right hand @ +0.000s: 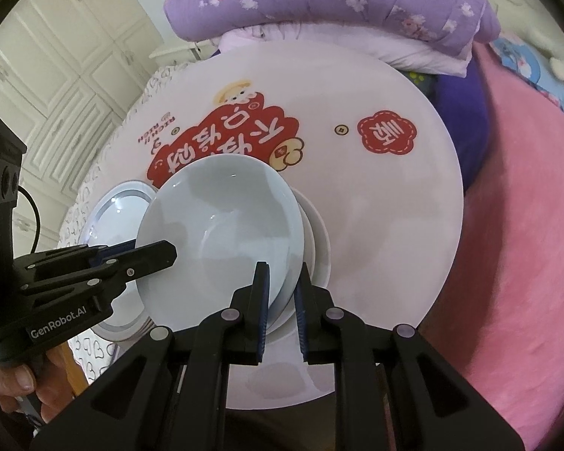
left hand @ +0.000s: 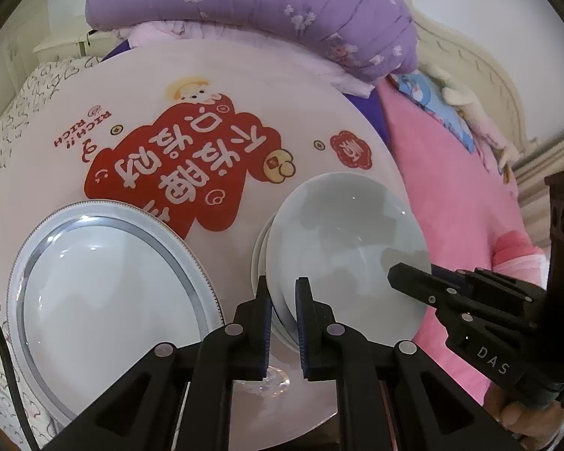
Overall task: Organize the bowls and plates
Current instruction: 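Lower the small bowl into the bowl stack with both grippers, then open both grippers to release the small bowl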
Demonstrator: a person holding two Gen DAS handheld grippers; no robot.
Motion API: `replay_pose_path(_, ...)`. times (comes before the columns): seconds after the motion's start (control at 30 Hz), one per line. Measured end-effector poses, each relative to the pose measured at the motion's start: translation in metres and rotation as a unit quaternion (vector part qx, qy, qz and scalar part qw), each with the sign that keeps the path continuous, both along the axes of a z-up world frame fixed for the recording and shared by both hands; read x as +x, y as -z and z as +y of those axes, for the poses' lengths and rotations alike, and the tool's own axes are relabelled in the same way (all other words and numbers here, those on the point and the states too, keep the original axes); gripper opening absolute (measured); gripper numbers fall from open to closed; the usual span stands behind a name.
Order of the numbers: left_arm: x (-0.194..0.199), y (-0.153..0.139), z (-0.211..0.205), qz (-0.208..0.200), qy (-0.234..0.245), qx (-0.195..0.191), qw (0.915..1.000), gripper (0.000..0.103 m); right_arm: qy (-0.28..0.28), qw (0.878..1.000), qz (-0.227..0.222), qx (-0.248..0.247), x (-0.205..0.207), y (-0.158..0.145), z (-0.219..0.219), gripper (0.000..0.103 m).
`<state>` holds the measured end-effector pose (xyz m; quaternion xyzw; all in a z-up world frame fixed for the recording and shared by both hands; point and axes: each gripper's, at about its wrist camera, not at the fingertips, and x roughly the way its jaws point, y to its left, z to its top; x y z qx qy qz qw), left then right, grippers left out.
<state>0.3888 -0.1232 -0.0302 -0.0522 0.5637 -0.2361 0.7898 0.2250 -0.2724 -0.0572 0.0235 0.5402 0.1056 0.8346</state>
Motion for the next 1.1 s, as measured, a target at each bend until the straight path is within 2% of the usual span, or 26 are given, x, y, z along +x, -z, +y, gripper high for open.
replay_pose_path(0.17,0.0,0.0,-0.002,0.0,0.009,0.013,0.9999,0.01,0.0,1.0,0.005,-0.005,0.001,0.001,0.0,0.016)
replay_pose_path(0.63,0.001,0.002,-0.005,-0.002,0.018,0.017,0.9997,0.01,0.004,1.0,0.001,-0.013,0.0,-0.002,-0.002,0.017)
replay_pose_path(0.73,0.0,-0.001,-0.006,-0.007,0.022,0.015,0.9996,0.014,0.007,1.0,-0.003,-0.013,-0.001,-0.004,-0.005,0.027)
replay_pose_path(0.8,-0.001,-0.002,-0.007,-0.011,0.024,0.017,0.9995,0.016,0.009,1.0,-0.005,-0.011,-0.002,-0.005,-0.007,0.04)
replay_pose_path(0.87,-0.001,-0.005,-0.008,-0.014,0.028,0.016,0.9994,0.024,0.013,1.0,-0.01,-0.006,-0.002,-0.007,-0.01,0.049)
replay_pose_path(0.93,-0.002,-0.008,-0.008,-0.02,0.03,0.015,0.9992,0.044,0.018,1.0,-0.016,0.003,-0.002,-0.009,-0.013,0.065)
replay_pose_path(1.0,-0.003,-0.012,-0.007,-0.028,0.029,0.011,0.9991,0.059,0.03,0.999,-0.026,0.012,-0.001,-0.011,-0.018,0.089)
replay_pose_path(1.1,-0.004,-0.018,-0.002,-0.039,0.027,0.007,0.9989,0.069,0.048,0.998,-0.033,0.031,0.0,-0.014,-0.028,0.102)
